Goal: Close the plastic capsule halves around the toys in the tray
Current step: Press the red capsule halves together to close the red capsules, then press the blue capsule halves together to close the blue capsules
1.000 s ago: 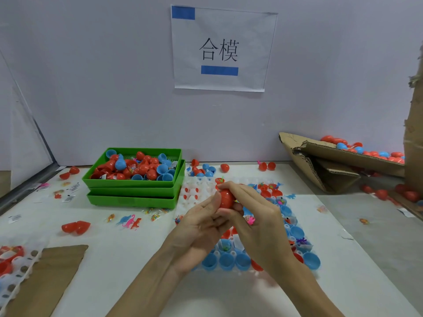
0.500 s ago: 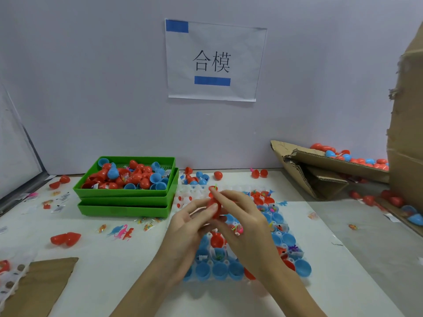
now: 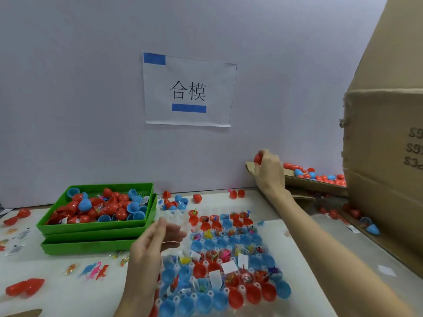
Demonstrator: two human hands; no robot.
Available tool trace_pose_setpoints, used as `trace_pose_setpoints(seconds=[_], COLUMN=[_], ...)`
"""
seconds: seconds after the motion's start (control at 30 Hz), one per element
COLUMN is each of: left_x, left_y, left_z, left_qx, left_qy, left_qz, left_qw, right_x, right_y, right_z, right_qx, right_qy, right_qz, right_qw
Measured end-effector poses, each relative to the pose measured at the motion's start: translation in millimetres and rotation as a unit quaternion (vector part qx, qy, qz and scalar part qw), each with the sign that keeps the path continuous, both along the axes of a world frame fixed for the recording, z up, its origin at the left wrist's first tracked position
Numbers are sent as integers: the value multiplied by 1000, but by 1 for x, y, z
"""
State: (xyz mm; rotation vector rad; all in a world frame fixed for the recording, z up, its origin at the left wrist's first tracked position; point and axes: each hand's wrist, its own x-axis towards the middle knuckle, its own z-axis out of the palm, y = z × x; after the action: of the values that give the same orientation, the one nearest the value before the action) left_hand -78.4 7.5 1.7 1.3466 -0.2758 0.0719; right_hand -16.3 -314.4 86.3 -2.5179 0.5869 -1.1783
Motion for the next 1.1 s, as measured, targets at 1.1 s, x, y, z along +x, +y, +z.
trace_pose_setpoints(seconds=[1.1], left_x=[5], left_y=[13], left_z=[-11], left_qx=[456], left_qy=[-261], left_qz=[135], left_qw=[840], right_x=[-98], right_y=[128], right_z=[-95], right_qx=[-49], right_qy=[196], right_qz=[319], right_qw=[926])
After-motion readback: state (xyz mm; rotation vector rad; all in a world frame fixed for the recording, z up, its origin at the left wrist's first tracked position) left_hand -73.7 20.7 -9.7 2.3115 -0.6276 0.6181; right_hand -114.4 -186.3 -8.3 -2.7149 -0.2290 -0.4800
